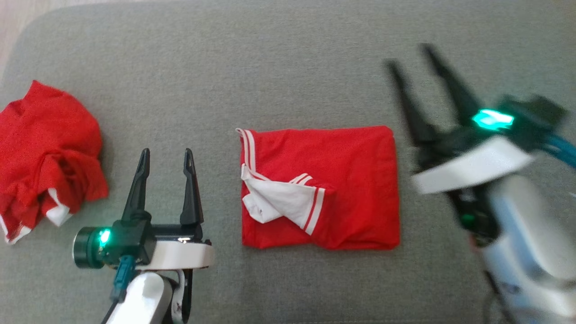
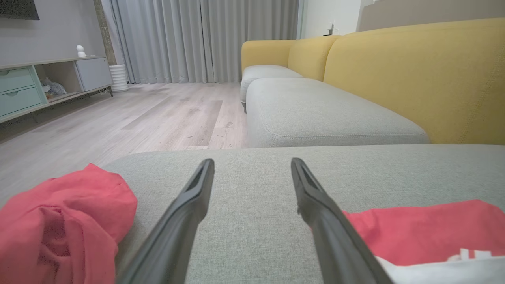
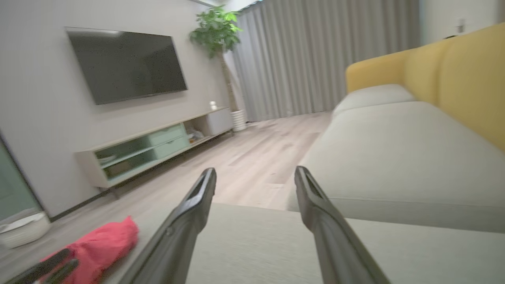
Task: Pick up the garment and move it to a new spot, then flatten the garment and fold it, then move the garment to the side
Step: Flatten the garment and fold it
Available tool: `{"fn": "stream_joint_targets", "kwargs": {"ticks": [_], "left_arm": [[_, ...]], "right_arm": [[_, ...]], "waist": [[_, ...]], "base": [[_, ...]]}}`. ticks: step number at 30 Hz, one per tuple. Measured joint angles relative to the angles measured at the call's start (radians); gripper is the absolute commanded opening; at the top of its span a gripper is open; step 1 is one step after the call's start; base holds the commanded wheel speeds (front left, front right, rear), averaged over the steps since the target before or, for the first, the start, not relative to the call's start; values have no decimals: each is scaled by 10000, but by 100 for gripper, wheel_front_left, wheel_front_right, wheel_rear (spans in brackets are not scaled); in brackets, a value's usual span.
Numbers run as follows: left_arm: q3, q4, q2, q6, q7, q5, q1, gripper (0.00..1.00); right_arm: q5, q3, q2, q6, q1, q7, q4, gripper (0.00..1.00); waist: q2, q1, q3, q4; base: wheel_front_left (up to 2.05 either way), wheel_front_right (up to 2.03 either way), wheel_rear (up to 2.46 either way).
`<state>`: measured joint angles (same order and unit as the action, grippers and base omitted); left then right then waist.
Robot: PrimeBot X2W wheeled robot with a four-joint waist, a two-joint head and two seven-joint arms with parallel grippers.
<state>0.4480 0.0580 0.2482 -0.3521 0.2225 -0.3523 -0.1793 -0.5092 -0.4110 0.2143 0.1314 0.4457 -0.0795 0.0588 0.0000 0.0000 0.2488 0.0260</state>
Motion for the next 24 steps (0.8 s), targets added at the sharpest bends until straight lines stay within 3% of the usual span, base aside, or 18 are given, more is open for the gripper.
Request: {"fn": "stream_joint_targets", "kwargs": {"ticks": [6, 10, 16, 24], "left_arm": [[4, -73, 153, -88, -71, 0, 23, 100], [0, -138, 272, -128, -201, 0, 37, 100], [-2, -222, 468, -180, -366, 0, 72, 100], [-4, -366, 583, -278, -556, 2, 250, 100]], "right_arm": [[729, 2562, 418, 0, -2045, 274, -470, 100], [1149, 3645, 374, 0, -3358, 575, -974, 100], [1469, 4171, -123, 0, -4433, 988, -2025, 100], [1553, 4215, -244, 0, -4598, 1327, -2577, 100]], "waist": [[0, 0, -130, -291], [0, 0, -182, -455], [0, -1, -255, -710], [0, -1, -188, -809]], "base": [[0, 0, 0], [0, 0, 0], [0, 0, 0], [0, 0, 0]]}}
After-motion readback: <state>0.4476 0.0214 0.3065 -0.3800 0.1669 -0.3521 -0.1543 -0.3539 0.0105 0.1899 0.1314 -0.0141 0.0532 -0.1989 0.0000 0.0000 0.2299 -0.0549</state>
